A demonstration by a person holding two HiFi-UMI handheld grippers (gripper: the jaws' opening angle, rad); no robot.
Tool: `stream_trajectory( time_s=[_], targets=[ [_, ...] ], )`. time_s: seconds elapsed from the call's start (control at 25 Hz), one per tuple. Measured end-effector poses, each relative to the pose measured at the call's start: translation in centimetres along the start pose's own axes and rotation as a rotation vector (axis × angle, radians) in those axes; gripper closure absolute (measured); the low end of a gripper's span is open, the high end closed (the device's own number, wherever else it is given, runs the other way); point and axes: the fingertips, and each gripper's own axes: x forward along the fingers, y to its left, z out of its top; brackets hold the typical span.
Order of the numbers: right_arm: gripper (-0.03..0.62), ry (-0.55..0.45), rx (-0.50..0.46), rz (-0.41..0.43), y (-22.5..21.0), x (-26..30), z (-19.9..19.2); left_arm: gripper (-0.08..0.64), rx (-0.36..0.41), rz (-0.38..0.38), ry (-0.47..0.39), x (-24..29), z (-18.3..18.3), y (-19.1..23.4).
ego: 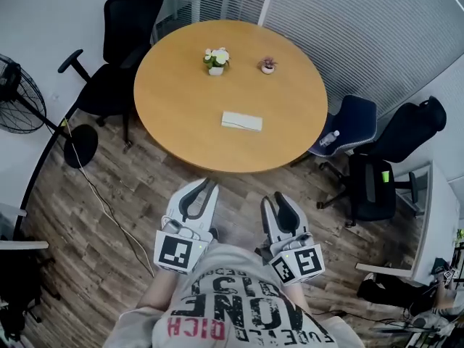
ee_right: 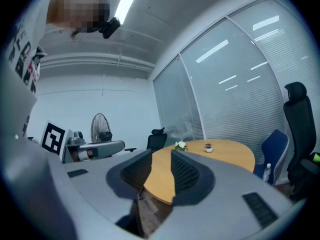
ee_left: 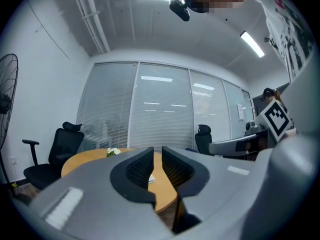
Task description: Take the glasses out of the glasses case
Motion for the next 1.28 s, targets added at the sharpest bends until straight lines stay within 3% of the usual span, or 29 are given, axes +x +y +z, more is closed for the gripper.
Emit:
stream_trajectory(
  time_s=[0.12, 0.36, 0.76, 1.28],
  targets=[
    [0.508, 0.002, 0.007, -0.016, -0.2, 1.0, -0.1, 0.500, 0.025, -0.013, 0.015, 0.4, -1.0, 1.2],
    [0.508, -0.002, 0.025, -0.041, -0.5, 1.9, -0.2, 0.500, 0.002, -0.031, 0.018, 1.1, -1.3, 2.2],
    [0.508, 0.018, 0.053, -0.048, -2.6, 3.1, -1.1, 0.500, -0.013, -0.001, 0.025, 2.7, -2.1, 3.1],
    [0.508, 0.018, 0.045, 0.013, -10.5, 10.0, 0.8, 0.502, -0.004, 0.070, -0.010, 11.6, -0.6, 5.4]
  ],
)
